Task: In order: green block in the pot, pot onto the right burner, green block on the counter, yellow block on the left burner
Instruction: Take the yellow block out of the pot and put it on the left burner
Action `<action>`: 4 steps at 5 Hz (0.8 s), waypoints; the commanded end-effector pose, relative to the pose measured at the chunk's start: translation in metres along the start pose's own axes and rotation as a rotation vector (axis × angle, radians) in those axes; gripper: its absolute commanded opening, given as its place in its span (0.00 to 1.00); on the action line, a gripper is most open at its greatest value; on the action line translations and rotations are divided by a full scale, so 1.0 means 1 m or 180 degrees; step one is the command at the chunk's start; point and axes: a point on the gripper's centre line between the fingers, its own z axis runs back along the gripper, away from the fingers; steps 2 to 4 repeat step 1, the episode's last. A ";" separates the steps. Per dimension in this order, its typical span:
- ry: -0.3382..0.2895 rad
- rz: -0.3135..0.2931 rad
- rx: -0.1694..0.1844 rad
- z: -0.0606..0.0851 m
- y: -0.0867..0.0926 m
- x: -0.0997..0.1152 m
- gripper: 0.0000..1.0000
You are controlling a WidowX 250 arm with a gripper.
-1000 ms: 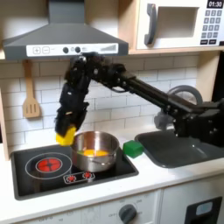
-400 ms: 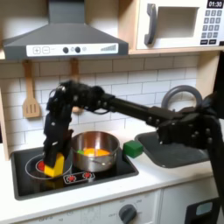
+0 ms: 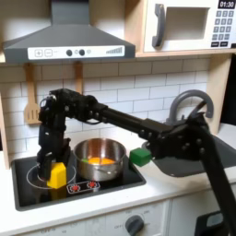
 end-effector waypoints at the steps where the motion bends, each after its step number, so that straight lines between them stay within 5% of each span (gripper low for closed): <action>1: -0.0085 -0.0105 -0.0012 0.011 -0.003 0.026 1.00; 4: -0.0085 -0.0105 -0.0012 0.011 -0.003 0.026 1.00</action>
